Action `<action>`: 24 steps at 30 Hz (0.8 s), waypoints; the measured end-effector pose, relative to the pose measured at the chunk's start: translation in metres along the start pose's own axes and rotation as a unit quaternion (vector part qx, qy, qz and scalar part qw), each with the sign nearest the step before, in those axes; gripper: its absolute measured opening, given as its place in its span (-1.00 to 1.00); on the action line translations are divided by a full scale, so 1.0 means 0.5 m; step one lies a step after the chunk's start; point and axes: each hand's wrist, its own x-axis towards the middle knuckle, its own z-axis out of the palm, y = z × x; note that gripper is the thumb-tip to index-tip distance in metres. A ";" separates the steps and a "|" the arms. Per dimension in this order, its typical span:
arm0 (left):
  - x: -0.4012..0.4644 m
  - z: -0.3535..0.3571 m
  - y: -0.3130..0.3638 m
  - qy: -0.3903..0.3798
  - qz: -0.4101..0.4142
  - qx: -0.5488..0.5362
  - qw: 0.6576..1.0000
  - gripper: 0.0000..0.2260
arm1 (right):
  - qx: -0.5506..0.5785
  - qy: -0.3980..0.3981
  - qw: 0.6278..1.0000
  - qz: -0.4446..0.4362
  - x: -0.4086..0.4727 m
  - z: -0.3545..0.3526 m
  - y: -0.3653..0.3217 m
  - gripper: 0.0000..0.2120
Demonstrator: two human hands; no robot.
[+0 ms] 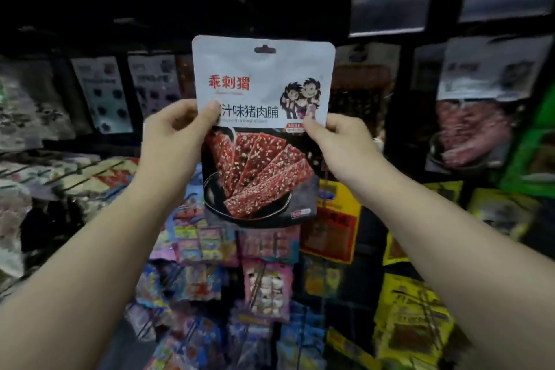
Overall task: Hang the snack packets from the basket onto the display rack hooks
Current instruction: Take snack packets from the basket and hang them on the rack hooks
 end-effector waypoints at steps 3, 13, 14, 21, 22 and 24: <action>-0.012 0.122 0.018 -0.049 0.001 -0.023 0.999 -0.84 | -0.023 0.037 0.999 0.002 -0.009 -0.134 0.028 -0.61; -0.073 0.524 0.093 -0.196 -0.009 -0.048 0.979 -0.78 | -0.034 0.208 0.975 0.078 -0.060 -0.505 0.114 -0.74; -0.076 0.552 0.098 -0.203 -0.015 -0.051 0.978 -0.77 | -0.031 0.211 0.973 0.086 -0.061 -0.530 0.118 -0.77; -0.068 0.622 0.119 -0.168 -0.015 -0.088 0.982 -0.78 | -0.025 0.204 0.976 0.066 -0.033 -0.587 0.113 -0.79; -0.063 0.622 0.118 -0.163 -0.024 -0.093 0.982 -0.78 | -0.024 0.203 0.977 0.066 -0.024 -0.588 0.112 -0.76; -0.052 0.621 0.113 -0.155 -0.039 -0.092 0.983 -0.79 | -0.020 0.201 0.977 0.066 -0.006 -0.586 0.116 -0.68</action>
